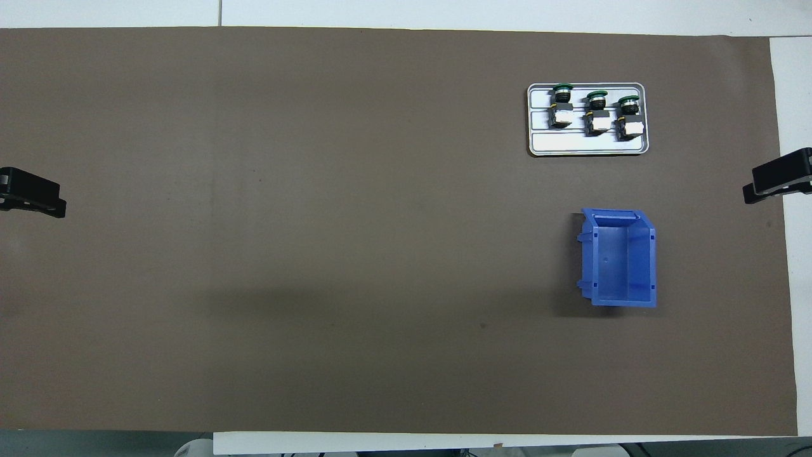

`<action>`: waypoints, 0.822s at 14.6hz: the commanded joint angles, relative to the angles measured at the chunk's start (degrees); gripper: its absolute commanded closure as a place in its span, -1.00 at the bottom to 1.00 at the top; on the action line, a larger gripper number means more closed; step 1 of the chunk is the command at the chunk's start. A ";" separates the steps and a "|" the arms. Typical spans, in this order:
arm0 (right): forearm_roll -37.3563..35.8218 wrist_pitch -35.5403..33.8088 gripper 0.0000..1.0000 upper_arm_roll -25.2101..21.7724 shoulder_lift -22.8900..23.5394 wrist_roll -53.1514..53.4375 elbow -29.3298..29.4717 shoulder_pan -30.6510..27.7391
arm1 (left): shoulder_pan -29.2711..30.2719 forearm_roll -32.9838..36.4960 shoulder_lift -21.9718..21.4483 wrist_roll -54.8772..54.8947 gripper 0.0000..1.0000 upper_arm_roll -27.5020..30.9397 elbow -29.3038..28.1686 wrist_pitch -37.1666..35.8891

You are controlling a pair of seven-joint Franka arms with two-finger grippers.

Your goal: Place and press button with both arms

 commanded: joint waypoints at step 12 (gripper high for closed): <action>-1.33 6.02 -1.00 0.73 1.74 -3.54 -1.33 0.30 | -0.16 -0.06 0.13 0.54 -1.00 0.31 -0.06 -0.17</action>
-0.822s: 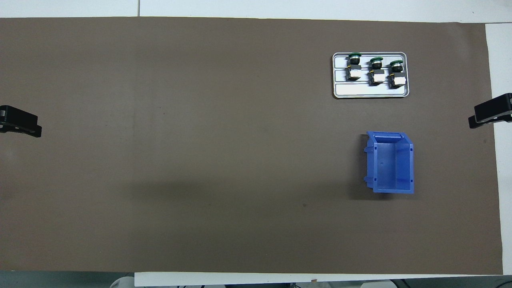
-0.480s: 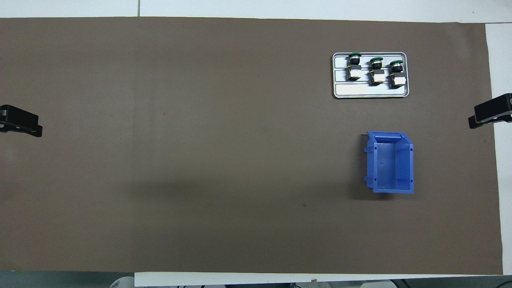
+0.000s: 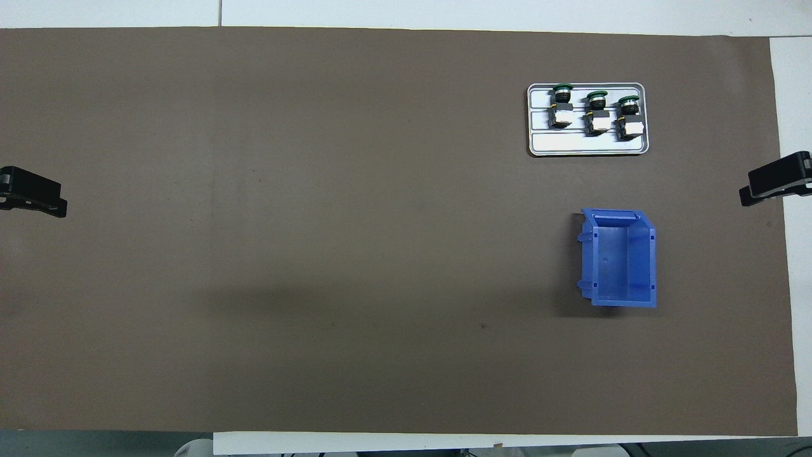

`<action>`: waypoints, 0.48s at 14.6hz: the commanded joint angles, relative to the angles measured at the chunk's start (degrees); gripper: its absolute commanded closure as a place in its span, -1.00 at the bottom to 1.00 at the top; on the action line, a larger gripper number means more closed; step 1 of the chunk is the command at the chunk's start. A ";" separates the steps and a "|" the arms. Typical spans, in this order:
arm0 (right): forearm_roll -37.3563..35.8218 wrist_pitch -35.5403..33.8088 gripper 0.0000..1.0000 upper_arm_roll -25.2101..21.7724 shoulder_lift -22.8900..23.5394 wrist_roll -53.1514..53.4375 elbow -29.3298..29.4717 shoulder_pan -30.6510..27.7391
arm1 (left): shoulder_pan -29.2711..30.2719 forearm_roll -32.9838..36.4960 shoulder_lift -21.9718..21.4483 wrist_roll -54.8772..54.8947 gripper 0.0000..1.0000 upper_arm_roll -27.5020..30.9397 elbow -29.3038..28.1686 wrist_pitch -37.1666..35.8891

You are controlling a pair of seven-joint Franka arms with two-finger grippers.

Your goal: Place and press button with both arms

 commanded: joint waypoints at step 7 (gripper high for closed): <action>2.09 17.60 -1.00 1.24 22.69 3.77 7.85 4.34 | -0.17 -0.06 -0.48 0.79 -1.00 0.18 -0.74 -0.19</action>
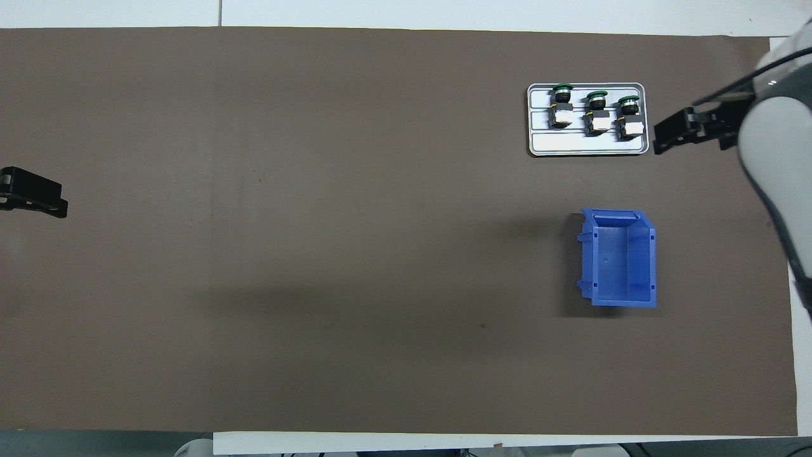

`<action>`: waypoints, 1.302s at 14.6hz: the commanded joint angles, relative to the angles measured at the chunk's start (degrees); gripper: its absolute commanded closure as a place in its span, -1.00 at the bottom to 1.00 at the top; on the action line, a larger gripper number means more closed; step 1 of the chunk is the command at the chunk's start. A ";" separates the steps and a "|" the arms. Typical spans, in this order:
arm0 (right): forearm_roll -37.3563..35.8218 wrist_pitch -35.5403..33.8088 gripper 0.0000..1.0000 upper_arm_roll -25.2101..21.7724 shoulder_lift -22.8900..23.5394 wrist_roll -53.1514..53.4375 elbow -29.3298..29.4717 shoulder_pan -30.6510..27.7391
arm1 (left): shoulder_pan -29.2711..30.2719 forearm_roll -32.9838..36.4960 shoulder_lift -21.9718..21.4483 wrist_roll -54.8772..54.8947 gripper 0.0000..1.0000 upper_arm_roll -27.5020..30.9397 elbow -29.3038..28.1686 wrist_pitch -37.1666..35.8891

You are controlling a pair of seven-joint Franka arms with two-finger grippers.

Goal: Place and press button with both arms
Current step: 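Reach the right gripper to the metal tray and grasp a black button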

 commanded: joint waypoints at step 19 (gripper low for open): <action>2.28 27.19 -0.96 1.15 24.42 3.42 6.84 2.35 | 0.18 -0.06 -0.57 0.61 -0.99 0.18 -0.80 0.02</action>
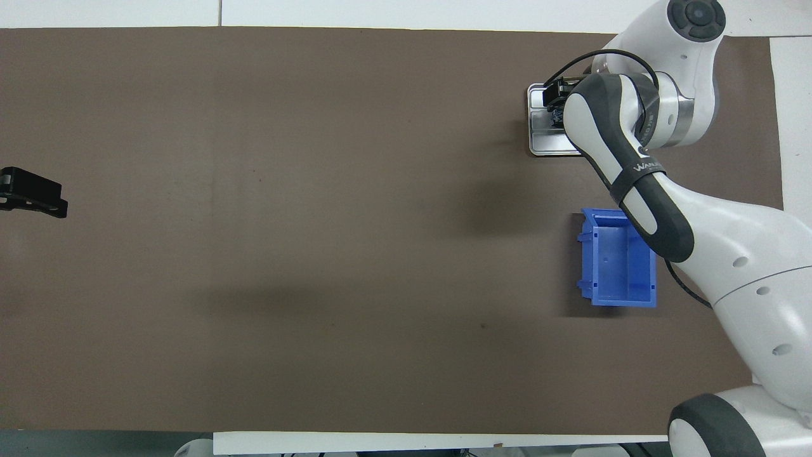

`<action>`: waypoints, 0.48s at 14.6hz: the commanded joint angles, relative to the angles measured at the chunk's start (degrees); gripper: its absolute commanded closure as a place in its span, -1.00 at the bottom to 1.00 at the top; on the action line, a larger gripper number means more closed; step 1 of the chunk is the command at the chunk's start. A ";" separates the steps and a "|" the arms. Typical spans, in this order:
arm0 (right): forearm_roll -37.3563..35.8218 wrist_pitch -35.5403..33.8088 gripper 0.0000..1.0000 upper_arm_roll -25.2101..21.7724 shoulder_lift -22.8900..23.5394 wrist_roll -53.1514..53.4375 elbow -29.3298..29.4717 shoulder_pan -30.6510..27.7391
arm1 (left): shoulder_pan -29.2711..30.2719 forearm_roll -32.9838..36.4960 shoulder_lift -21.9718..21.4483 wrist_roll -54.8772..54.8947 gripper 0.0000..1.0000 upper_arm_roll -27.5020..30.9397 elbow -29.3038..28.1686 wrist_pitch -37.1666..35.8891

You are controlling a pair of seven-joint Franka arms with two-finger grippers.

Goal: Place and press button with both arms
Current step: 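Reach the right gripper to the metal tray and grasp a black button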

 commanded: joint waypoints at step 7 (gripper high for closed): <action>-0.10 1.06 -0.93 0.49 2.01 -0.08 1.01 -0.03 | 0.25 -0.06 -0.57 0.71 -0.99 0.04 -0.73 0.19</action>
